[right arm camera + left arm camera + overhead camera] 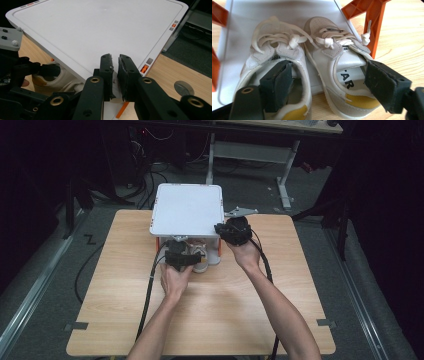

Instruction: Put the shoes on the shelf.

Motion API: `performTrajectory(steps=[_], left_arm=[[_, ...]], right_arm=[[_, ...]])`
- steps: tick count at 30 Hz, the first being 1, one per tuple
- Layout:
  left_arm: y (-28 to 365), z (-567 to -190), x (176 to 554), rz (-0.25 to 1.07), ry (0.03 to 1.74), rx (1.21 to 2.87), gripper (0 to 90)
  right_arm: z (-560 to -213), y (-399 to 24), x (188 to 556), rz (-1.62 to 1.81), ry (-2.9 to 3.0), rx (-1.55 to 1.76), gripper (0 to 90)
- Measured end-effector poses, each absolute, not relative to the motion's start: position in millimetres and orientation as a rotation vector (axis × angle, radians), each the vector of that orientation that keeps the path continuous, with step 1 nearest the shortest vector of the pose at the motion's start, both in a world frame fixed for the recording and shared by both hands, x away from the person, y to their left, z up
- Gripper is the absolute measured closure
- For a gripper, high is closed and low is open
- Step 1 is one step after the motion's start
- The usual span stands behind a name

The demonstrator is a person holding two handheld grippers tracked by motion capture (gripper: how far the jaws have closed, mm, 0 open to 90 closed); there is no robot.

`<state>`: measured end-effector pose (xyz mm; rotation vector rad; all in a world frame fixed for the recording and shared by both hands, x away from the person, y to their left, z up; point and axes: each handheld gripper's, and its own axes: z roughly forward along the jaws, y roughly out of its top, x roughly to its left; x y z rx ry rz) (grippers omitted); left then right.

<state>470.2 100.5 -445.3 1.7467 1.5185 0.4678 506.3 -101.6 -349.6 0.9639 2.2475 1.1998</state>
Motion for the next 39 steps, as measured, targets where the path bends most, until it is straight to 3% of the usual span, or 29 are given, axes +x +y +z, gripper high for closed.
performTrajectory(steps=[3, 14, 25, 31, 39], left_arm=[[101, -444, 469, 0.429, 1.515, 1.737, 17.2], [90, -431, 453, 0.578, 1.460, 1.772, 14.6], [101, -407, 420, 0.623, 1.430, 1.812, 6.5], [108, -418, 406, 0.549, 1.491, 1.811, 0.4], [104, -443, 410, 0.485, 1.559, 1.862, 0.4]], right_arm=[[-350, -101, 506, 1.197, 2.246, 0.962, 81.9], [-350, -101, 506, 1.192, 2.242, 0.958, 81.9], [-350, -100, 505, 1.189, 2.238, 0.956, 81.9], [-350, -99, 505, 1.182, 2.234, 0.954, 81.8], [-350, -99, 504, 1.177, 2.228, 0.941, 81.8]])
